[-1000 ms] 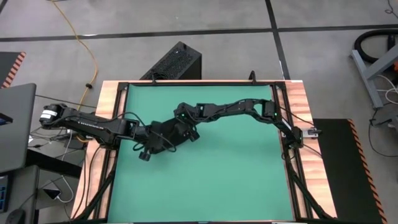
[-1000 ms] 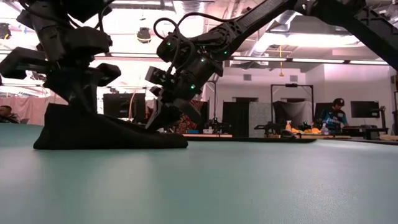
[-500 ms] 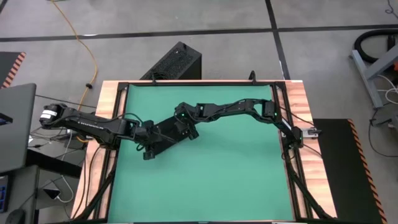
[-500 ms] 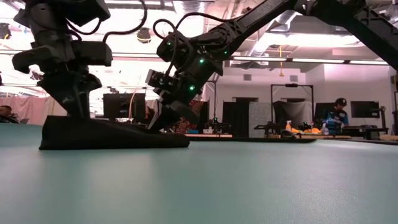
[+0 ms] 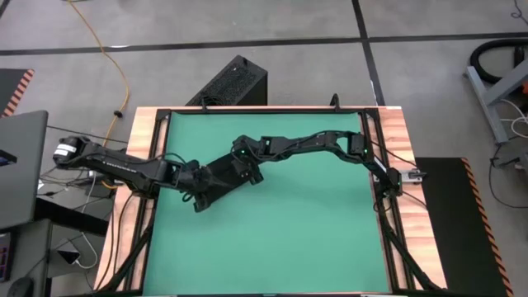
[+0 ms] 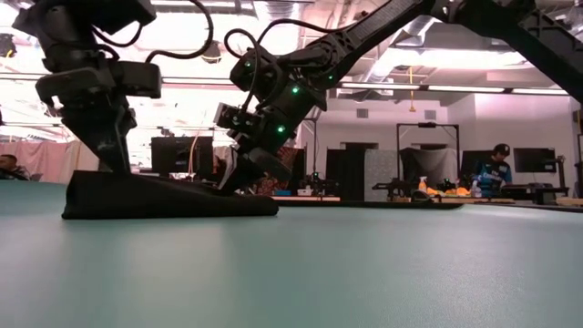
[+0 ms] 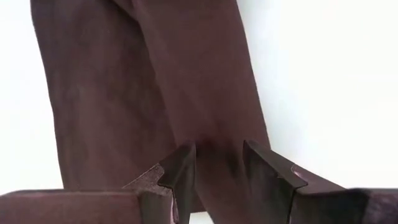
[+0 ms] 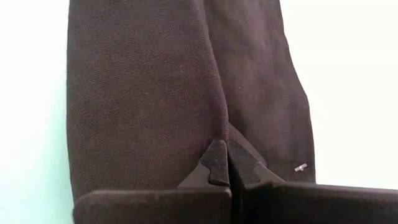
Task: Roll napkin
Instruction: Fold the black table napkin
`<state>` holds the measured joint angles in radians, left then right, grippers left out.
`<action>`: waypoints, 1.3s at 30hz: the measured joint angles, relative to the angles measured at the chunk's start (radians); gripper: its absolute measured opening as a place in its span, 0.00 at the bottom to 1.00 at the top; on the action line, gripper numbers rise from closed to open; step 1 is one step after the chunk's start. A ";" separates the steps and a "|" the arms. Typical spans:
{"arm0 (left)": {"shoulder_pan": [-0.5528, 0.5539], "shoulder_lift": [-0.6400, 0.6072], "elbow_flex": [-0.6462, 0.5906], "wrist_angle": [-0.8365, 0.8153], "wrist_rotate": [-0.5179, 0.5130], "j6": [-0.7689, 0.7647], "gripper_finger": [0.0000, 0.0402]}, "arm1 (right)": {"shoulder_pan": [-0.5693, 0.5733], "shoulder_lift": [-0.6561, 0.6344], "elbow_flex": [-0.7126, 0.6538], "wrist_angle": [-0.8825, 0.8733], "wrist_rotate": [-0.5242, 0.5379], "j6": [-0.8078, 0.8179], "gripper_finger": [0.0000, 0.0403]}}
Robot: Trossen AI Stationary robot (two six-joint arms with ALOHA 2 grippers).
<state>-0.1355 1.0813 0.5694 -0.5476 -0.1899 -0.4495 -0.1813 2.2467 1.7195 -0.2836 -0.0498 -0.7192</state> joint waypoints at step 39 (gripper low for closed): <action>-0.284 0.000 0.000 -0.068 -0.271 -0.352 0.31 | -0.018 -0.001 0.000 0.000 -0.005 0.020 0.00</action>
<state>-0.4191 1.0814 0.5697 -0.6152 -0.4612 -0.8011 -0.1993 2.2459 1.7195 -0.2837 -0.0544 -0.6994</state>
